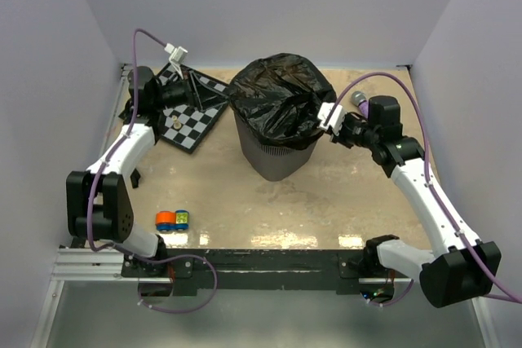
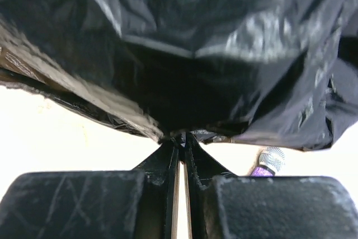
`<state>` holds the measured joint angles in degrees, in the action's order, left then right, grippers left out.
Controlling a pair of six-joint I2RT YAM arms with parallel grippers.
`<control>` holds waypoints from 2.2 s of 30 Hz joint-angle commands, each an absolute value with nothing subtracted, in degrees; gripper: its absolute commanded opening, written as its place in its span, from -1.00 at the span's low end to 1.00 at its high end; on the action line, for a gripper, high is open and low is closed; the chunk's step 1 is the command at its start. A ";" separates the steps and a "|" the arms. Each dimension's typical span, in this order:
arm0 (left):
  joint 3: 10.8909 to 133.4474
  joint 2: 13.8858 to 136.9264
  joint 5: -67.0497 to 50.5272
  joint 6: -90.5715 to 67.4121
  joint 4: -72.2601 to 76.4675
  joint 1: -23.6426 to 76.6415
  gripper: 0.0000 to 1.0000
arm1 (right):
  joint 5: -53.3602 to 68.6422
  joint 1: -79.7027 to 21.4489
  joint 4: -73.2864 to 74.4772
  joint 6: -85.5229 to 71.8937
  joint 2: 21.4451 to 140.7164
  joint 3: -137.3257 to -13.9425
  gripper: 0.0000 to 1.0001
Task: Put the trash bags into the trash bin
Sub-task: Place the trash bag in the bin.
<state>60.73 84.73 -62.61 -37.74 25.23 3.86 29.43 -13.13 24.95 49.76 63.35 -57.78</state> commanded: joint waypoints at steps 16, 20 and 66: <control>80.22 93.59 -69.71 -47.84 6.39 3.95 -0.03 | 29.00 -13.80 25.14 49.66 63.11 -60.29 -0.80; 86.39 96.42 -67.59 -41.50 -5.96 4.66 -0.17 | 29.36 -13.97 24.35 49.31 63.28 -60.20 -0.79; 103.73 90.97 -43.17 5.97 -45.53 6.68 -1.00 | 30.85 -15.38 26.10 50.80 63.89 -63.02 -0.78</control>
<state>106.78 95.07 -46.85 2.70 -44.64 7.09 29.54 -14.74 26.17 49.82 64.73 -60.07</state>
